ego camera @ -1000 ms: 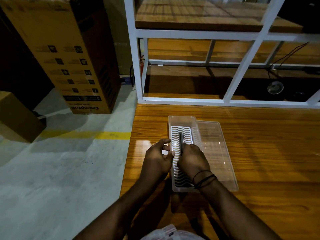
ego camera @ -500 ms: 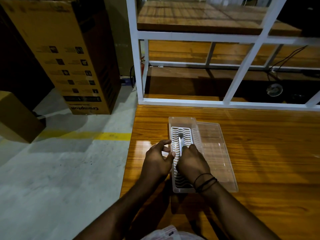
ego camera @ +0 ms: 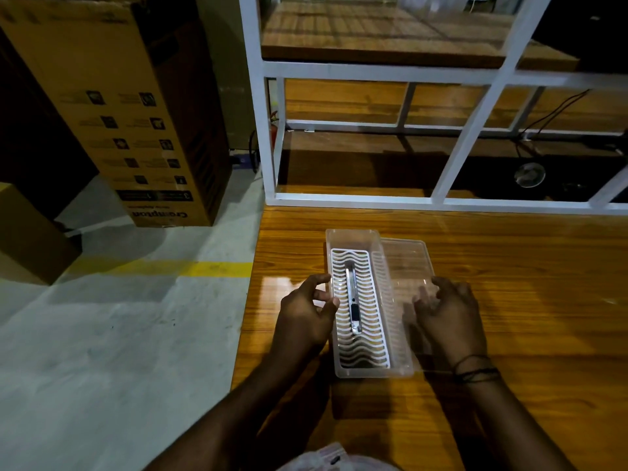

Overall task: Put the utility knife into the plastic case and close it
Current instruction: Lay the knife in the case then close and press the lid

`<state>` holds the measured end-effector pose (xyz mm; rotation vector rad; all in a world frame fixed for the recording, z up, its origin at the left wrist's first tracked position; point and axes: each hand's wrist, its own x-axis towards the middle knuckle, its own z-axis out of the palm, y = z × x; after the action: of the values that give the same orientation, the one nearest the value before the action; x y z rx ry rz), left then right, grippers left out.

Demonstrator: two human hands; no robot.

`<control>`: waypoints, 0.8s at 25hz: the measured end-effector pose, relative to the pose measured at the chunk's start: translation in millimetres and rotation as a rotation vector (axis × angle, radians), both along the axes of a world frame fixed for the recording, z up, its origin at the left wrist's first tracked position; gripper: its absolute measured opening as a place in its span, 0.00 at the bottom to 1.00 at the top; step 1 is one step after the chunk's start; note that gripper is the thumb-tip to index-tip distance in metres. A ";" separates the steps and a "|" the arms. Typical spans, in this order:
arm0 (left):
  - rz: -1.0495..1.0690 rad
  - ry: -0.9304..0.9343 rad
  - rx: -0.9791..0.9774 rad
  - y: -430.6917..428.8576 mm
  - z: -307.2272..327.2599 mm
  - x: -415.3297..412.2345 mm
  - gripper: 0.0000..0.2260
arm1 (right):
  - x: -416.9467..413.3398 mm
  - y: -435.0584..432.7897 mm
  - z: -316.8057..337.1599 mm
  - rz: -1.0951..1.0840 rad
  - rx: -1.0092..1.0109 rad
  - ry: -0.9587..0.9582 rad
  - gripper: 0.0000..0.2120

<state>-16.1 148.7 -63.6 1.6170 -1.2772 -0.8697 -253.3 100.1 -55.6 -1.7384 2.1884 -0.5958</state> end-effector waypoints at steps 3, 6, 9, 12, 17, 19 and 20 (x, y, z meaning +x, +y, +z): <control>0.019 0.009 0.025 0.2 1.5 -1.7 0.15 | -12.0 2.0 -4.4 -0.086 0.317 0.096 0.32; 0.039 0.011 0.039 0.6 2.0 -3.8 0.16 | -12.1 -0.5 -2.5 -0.107 0.393 0.101 0.38; 0.053 0.011 0.047 1.2 1.3 -4.1 0.17 | -8.6 -3.7 0.4 -0.120 0.430 0.076 0.39; 0.088 -0.002 0.074 1.1 2.7 -3.6 0.20 | -10.6 -8.2 4.8 -0.106 0.382 -0.057 0.35; 0.117 -0.007 0.079 2.2 3.0 -4.7 0.21 | -8.4 -10.5 22.4 -0.070 0.279 -0.474 0.07; 0.119 -0.014 0.065 2.4 2.7 -5.0 0.20 | 1.1 -8.3 33.1 -0.049 0.247 -0.650 0.10; 0.117 -0.019 0.058 2.9 3.3 -5.4 0.18 | 5.7 -7.2 38.9 -0.043 0.220 -0.739 0.12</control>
<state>-21.5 151.7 -60.3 1.7314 -1.1668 -0.8273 -247.5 92.9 -16.7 -1.1108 1.6854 -0.8104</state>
